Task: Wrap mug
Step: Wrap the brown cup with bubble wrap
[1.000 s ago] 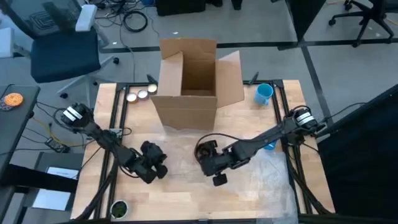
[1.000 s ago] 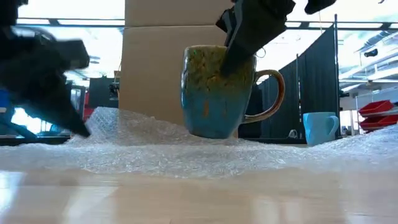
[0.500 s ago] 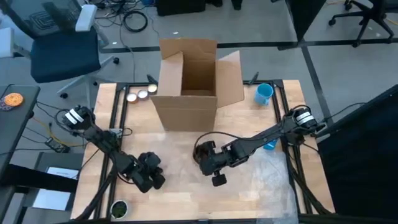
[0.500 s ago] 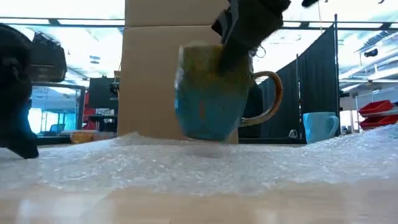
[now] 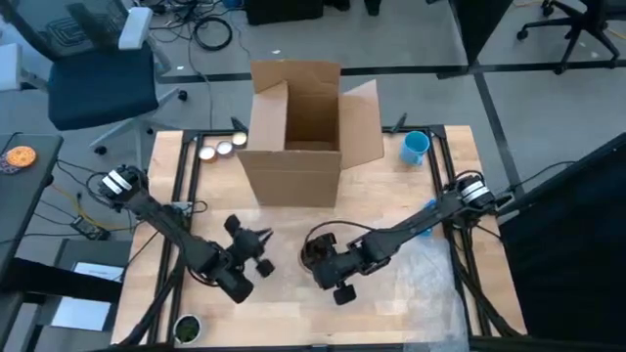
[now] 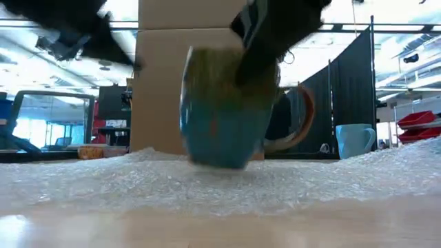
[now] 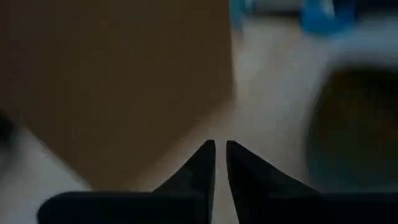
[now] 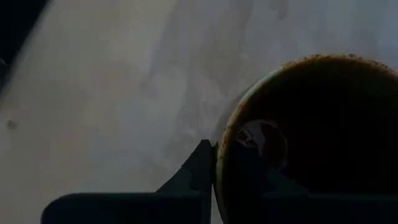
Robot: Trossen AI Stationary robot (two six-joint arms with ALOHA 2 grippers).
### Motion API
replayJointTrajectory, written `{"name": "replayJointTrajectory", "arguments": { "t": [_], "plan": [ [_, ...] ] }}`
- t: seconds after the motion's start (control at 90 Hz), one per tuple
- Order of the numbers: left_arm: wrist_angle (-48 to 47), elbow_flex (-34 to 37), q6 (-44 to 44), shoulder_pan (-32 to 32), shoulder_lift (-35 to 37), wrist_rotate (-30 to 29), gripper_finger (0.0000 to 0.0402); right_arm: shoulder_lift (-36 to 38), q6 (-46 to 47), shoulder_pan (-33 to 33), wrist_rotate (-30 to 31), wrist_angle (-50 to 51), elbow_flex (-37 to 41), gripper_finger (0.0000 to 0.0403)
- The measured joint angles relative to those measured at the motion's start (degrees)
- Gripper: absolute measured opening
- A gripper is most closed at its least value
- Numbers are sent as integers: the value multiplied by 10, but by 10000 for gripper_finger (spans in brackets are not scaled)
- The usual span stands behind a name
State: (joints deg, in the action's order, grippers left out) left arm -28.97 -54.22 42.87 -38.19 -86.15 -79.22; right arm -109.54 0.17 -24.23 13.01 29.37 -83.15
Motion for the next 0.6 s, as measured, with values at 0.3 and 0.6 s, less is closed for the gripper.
{"name": "replayJointTrajectory", "arguments": {
  "t": [0.3, 0.6],
  "plan": [
    [42, -130, -338, 57, 1, -67, 26, 7, -3, 10, 4, 2, -3, 4],
    [37, -90, -252, 75, -8, 4, 26, 8, 41, 20, -12, 13, -3, 17]
  ]
}}
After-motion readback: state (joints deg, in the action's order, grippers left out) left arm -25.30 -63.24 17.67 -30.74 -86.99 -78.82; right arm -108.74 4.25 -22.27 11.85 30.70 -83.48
